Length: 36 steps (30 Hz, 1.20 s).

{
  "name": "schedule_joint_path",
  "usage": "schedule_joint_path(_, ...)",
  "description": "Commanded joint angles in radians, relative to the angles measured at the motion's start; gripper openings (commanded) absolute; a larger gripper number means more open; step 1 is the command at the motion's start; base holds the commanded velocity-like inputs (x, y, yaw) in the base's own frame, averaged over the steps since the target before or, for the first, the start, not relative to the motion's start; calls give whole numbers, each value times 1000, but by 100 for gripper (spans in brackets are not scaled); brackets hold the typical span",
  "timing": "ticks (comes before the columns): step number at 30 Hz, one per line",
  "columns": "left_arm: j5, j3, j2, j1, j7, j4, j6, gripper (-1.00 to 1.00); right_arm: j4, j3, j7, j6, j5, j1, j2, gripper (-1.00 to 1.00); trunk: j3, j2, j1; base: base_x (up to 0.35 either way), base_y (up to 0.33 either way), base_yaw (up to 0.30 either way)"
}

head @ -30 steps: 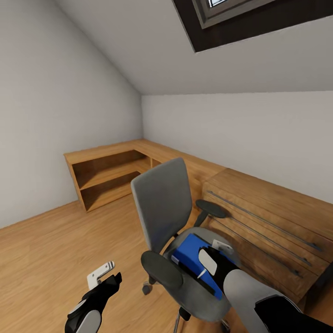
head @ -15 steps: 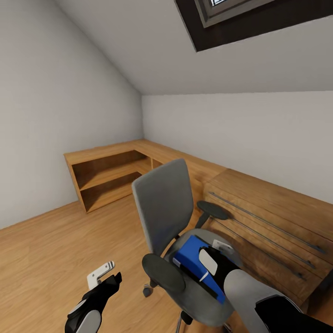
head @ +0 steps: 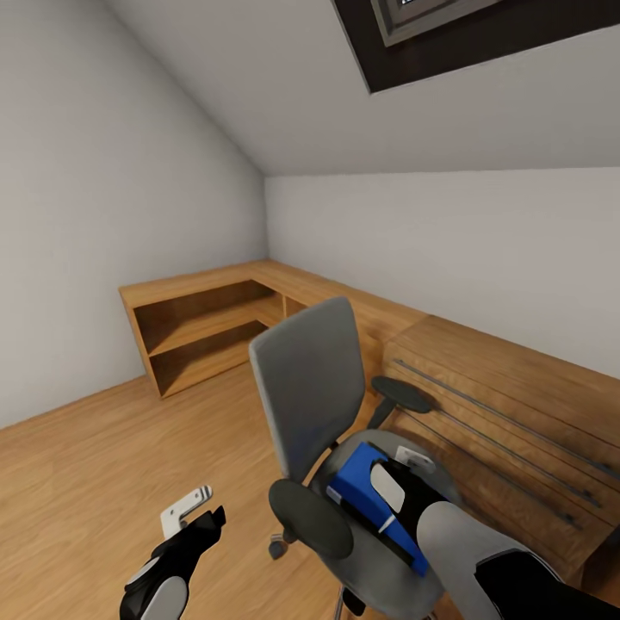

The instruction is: In the bedroom, organize the workspace by keeping the computer under the desk, ensuring the monitor is on the desk, placing the keyboard on the desk next to the monitor, placing the mouse on the desk next to the keyboard, moving the folder from the swivel chair onto the desk next to the mouse, stacking the notebook on top of the folder with the pen on top of the notebook, and positioning the swivel chair next to the desk.

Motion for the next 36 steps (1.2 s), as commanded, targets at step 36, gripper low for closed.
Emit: schedule_joint_path(36,4,-1,1,-1,3,-2,-18,100,3,-3,-9,12,-8,0,-29,100,-36,-78,42,0,0,0)
